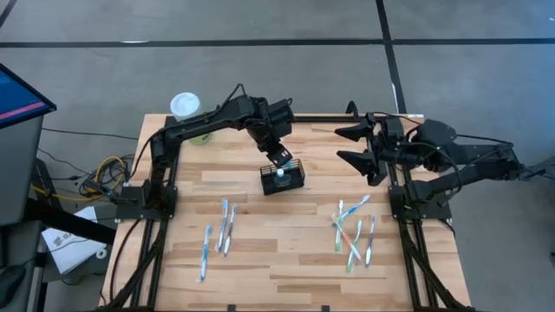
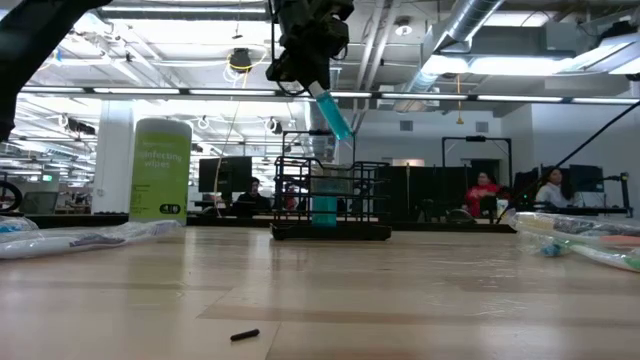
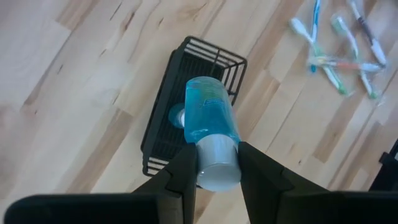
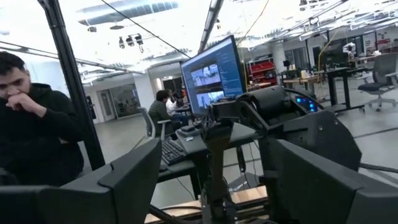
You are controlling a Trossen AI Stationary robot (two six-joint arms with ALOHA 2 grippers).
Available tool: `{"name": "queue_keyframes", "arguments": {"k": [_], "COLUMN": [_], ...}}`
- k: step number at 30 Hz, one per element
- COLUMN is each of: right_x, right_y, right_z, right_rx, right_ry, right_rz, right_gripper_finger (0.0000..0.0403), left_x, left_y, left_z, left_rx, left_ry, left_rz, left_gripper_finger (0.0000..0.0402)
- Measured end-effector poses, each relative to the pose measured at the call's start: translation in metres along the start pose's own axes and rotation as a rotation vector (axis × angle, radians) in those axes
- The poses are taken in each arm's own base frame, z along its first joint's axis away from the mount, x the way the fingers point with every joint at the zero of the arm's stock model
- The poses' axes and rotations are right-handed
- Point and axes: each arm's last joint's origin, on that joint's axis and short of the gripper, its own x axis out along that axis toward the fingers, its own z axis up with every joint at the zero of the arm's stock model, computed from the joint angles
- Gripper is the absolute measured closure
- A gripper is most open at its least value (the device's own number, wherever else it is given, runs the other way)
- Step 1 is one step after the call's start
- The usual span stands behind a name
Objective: Pick & Place toothbrushing station
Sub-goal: Put the blue mouthwash into the black mesh organizer
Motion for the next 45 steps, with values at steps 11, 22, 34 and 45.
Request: {"name": "queue_keyframes", "arguments": {"k": [11, 22, 34, 45], "right_x": [-0.001, 0.004, 0.027, 0.003], "right_y": [-0.004, -0.054, -0.088, -0.113], "right_z": [-0.014, -0.074, -0.131, -0.163], "right_rx": [-0.033, -0.148, -0.09, 0.093], "right_ry": [0.148, 0.73, 0.986, 0.897], "right_rz": [-0.032, -0.293, -0.31, -0.402], "right_gripper_finger": [0.0101, 0.0101, 0.0104, 0.0345], "left_x": [0.005, 0.004, 0.004, 0.0], "left_y": [-0.002, -0.005, -0.005, -0.005], "left_z": [-0.012, -0.013, -0.014, -0.015], "left_rx": [0.044, 0.053, 0.04, 0.08], "left_ry": [0.115, 0.111, 0.118, 0.109], "left_rz": [0.076, 0.091, 0.094, 0.097], "left_gripper_finger": [0.0317, 0.0317, 0.0317, 0.0314]}}
